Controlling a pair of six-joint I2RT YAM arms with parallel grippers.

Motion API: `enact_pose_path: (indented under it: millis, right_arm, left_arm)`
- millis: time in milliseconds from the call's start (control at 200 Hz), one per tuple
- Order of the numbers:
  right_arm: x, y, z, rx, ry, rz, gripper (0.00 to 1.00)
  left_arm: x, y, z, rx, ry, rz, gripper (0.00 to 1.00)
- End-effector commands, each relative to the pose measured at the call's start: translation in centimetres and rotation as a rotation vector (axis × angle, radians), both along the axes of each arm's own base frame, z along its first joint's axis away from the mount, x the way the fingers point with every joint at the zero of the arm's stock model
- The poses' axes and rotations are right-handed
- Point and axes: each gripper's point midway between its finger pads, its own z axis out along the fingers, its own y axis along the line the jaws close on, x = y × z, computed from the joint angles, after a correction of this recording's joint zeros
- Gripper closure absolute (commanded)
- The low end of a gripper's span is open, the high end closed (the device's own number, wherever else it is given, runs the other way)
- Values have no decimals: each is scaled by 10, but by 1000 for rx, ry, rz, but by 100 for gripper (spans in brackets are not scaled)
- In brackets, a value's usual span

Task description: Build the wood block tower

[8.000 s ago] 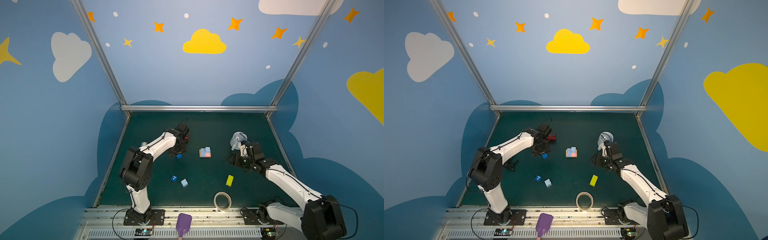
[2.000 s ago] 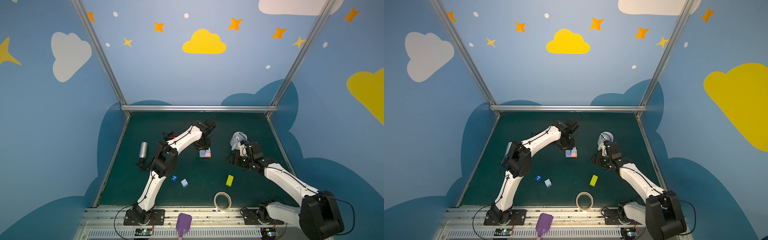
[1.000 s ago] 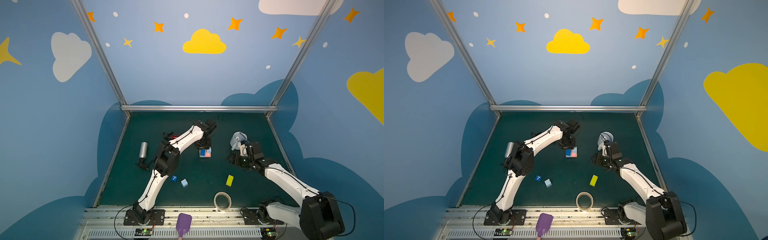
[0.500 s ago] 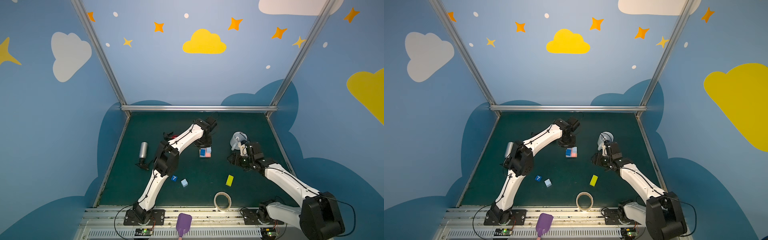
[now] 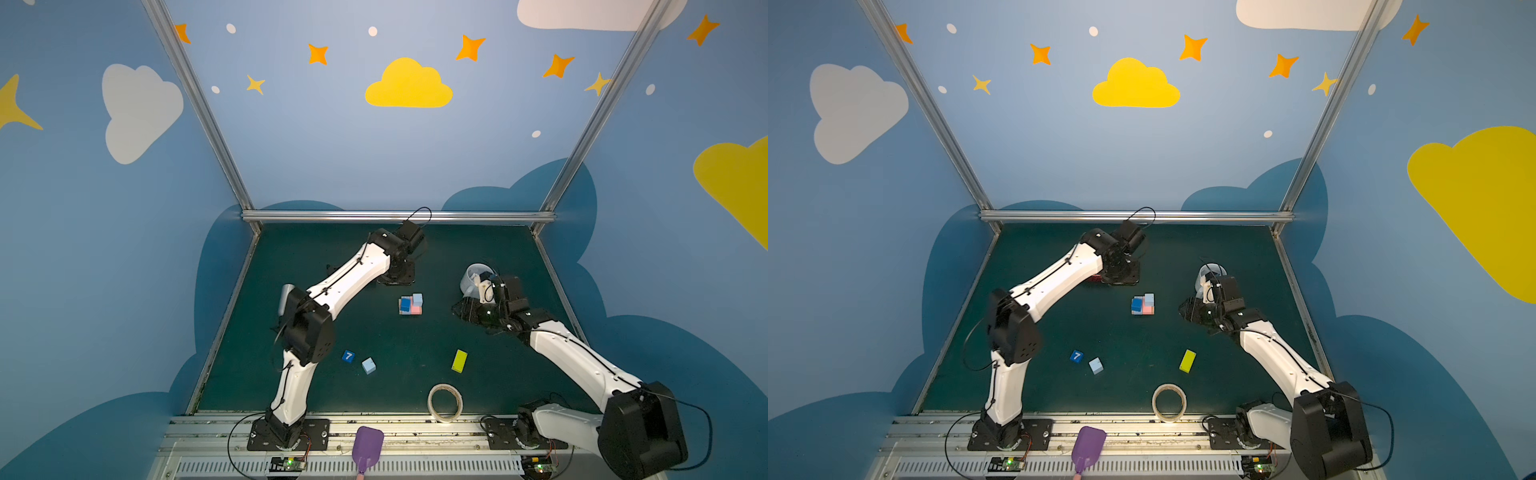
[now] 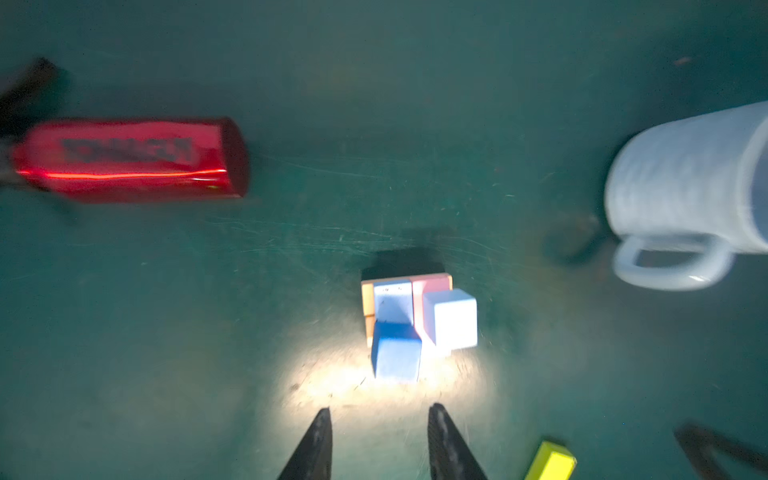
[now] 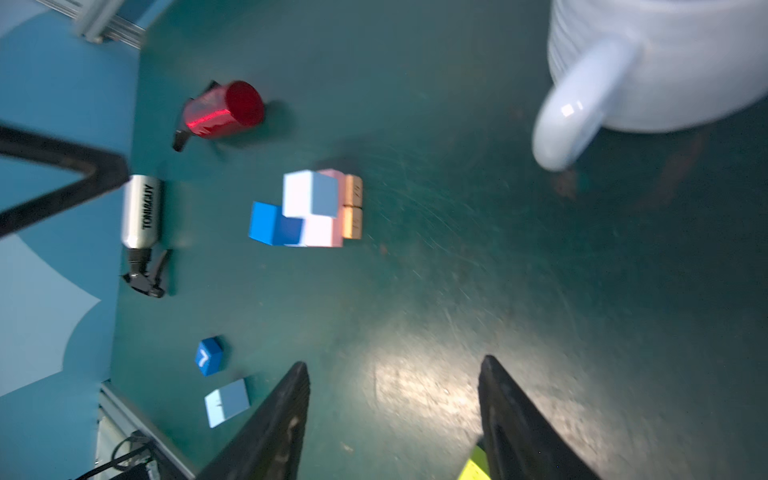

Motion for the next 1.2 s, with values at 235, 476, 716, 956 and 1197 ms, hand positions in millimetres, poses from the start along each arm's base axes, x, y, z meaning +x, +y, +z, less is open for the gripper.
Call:
enact_pose_path:
  millis: [235,476,716,956,1197]
  right_arm:
    - [45,38,12,68,5,119,38]
    - [71,67,2,111,48,181,40]
    - [86,88,-16,119,95,219,41]
    - [90,99,-25,132,117,231,41]
    - [88,103,-28,137,126,239,42]
  left_arm:
    - [-49,26,-18,-227,-77,-99,61]
    - [-59,21,-51,-309,-79,-125,64]
    - [-56,11,-75,-329,-73,-176,67]
    - [-48,7,-102,-280,-4,-176,71]
    - [-40,-1,-112,-282,12,-163,72]
